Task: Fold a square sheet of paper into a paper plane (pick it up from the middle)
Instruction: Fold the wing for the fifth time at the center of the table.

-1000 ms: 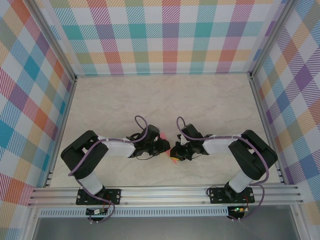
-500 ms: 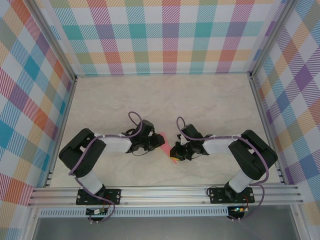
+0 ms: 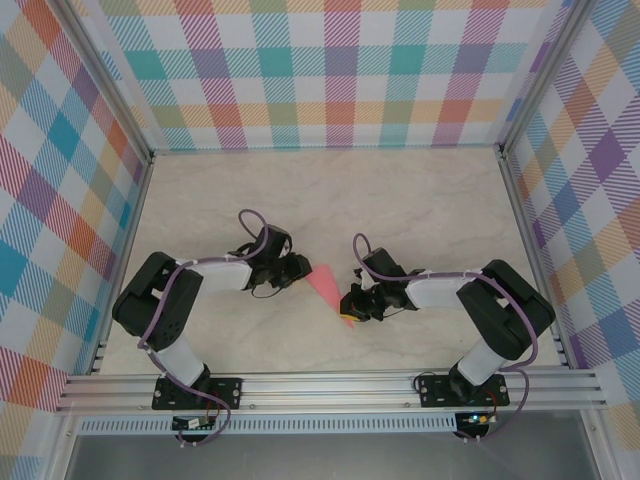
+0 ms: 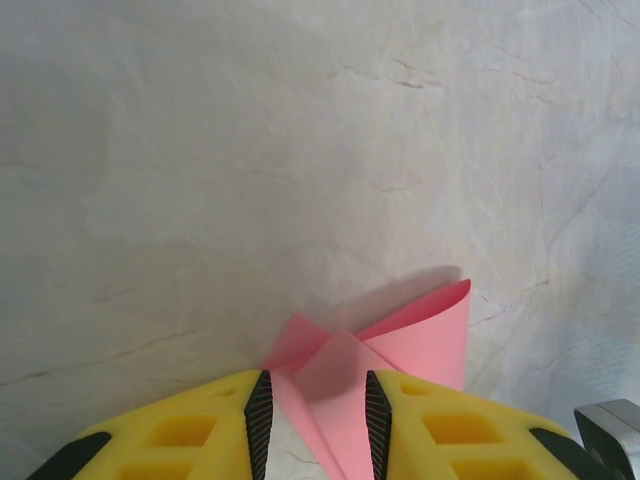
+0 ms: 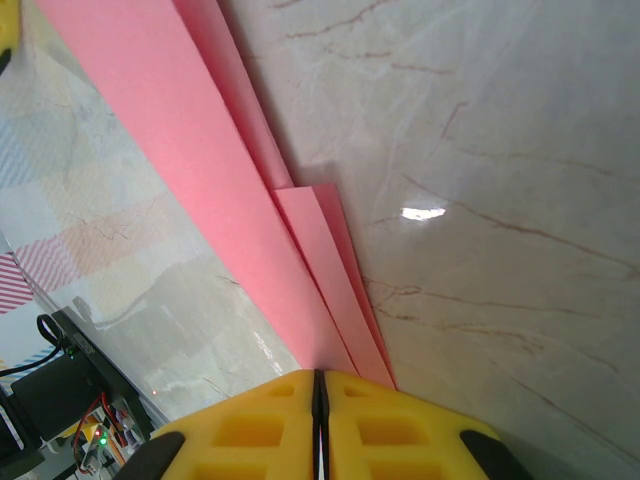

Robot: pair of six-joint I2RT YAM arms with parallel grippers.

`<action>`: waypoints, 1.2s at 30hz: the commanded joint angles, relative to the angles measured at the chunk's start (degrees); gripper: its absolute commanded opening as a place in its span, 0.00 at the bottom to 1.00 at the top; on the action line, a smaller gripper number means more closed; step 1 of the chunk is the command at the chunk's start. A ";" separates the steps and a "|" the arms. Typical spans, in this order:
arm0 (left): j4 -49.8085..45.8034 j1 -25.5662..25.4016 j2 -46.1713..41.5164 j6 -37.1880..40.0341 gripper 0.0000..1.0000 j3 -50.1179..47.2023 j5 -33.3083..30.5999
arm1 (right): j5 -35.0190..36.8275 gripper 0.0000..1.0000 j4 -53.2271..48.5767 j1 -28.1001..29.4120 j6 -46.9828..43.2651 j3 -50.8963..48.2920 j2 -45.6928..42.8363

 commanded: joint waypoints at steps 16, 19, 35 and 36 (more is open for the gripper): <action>-9.03 -3.69 -12.16 0.16 0.37 2.44 -0.32 | 0.95 0.13 -2.35 0.33 0.75 1.78 -0.96; -13.57 -6.22 -11.57 -0.56 0.39 4.32 -3.84 | 1.16 0.14 -2.55 0.33 0.50 2.20 -2.66; -34.59 -15.40 -2.22 -4.96 0.61 19.51 -17.42 | 18.90 0.35 -17.01 -2.00 -2.22 -0.58 -20.71; -35.78 -15.90 -1.71 -5.34 0.62 20.50 -18.42 | 19.67 0.37 -17.16 -2.41 -2.05 -1.12 -21.64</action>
